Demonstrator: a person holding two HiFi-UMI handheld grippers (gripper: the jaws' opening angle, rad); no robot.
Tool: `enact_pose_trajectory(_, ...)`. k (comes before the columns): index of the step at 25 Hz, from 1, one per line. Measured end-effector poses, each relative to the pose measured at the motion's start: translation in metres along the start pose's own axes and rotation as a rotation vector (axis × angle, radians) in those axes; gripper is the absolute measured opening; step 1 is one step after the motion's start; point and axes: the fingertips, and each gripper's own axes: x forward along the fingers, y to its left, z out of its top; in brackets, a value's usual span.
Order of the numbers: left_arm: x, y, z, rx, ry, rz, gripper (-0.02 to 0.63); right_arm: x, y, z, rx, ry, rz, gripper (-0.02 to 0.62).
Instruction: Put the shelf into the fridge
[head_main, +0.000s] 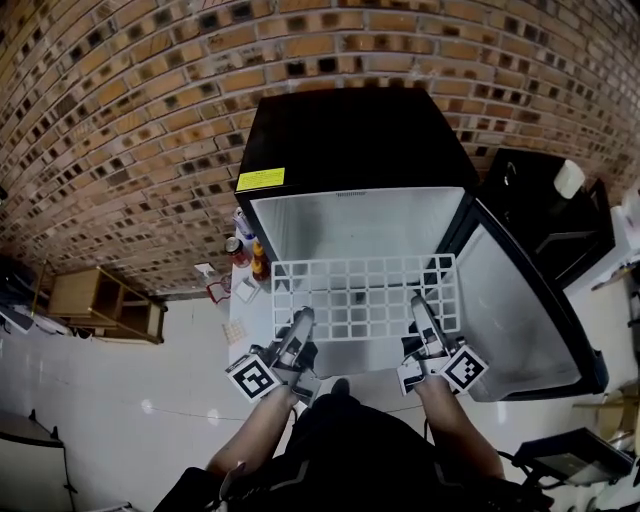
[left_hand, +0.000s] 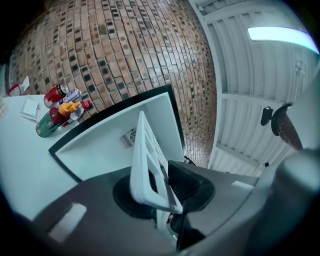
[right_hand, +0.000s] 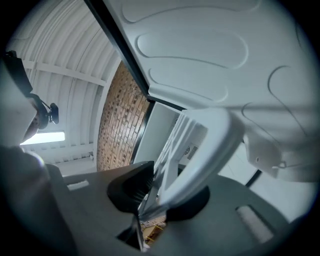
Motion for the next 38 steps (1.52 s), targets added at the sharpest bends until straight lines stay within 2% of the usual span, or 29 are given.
enact_pose_trajectory(5, 0.010, 0.026, -0.001, -0.025, 0.032, 0.019, 0.066, 0.007, -0.023, -0.006, 0.025, 0.005, -0.065, 0.080)
enact_pose_trajectory(10, 0.015, 0.048, 0.001, -0.094, 0.041, 0.032, 0.066, 0.023, -0.032, -0.012, 0.016, 0.019, -0.082, 0.080)
enact_pose_trajectory(19, 0.028, 0.076, 0.000, -0.140, 0.068, 0.068, 0.066, 0.037, -0.052, -0.013, 0.003, 0.023, -0.127, 0.083)
enact_pose_trajectory(31, 0.044, 0.095, 0.002, -0.160, 0.091, 0.090, 0.064, 0.047, -0.075, -0.015, 0.030, 0.009, -0.164, 0.084)
enact_pose_trajectory(34, 0.044, 0.099, 0.003, -0.163, 0.102, 0.108, 0.066, 0.047, -0.082, -0.018, 0.057, 0.016, -0.201, 0.080)
enact_pose_trajectory(38, 0.046, 0.097, 0.004, -0.168, 0.098, 0.091, 0.066, 0.046, -0.083, -0.018, 0.066, 0.008, -0.224, 0.081)
